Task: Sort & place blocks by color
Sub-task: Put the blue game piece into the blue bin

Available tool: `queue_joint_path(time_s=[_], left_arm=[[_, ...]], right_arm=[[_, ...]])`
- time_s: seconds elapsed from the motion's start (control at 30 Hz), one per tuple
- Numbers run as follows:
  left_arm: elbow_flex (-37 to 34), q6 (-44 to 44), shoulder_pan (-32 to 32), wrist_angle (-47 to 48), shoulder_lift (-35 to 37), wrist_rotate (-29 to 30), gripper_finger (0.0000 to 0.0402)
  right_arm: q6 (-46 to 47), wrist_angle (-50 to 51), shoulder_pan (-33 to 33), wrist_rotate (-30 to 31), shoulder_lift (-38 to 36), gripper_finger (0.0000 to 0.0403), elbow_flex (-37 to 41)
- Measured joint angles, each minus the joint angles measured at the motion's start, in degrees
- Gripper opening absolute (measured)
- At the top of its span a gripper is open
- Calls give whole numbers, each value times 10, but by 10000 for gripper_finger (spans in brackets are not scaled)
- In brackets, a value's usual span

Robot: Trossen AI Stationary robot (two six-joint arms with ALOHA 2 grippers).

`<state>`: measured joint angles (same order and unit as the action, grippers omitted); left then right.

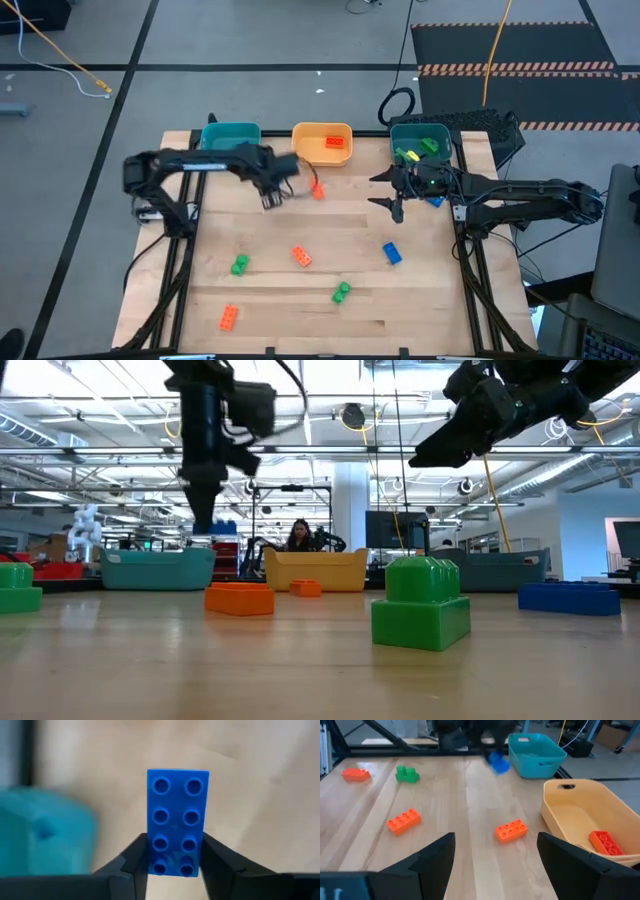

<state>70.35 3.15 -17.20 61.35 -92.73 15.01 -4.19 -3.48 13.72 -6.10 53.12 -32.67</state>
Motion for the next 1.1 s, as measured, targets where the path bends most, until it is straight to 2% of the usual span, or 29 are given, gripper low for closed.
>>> queue_joint_path(time_s=[0.13, 0.27, 0.57, 0.8, 0.87, 1.1], left_arm=[[0, 48, -73, 9, 64, 14, 134], [0, 73, -144, 23, 97, 36, 134], [0, 100, -287, 41, 103, 35, 134], [0, 110, -345, 55, 103, 30, 134], [0, 112, -351, 54, 103, 28, 159], [0, 122, -354, 43, 103, 28, 298]], right_arm=[[4, 1, 0, 0, -1, 274, 0], [5, 2, 0, 0, -1, 274, 0], [5, 3, 0, 0, -1, 274, 0], [5, 7, 0, 0, -1, 274, 0], [5, 7, 0, 0, -1, 274, 0], [11, 8, 0, 0, -1, 274, 0]])
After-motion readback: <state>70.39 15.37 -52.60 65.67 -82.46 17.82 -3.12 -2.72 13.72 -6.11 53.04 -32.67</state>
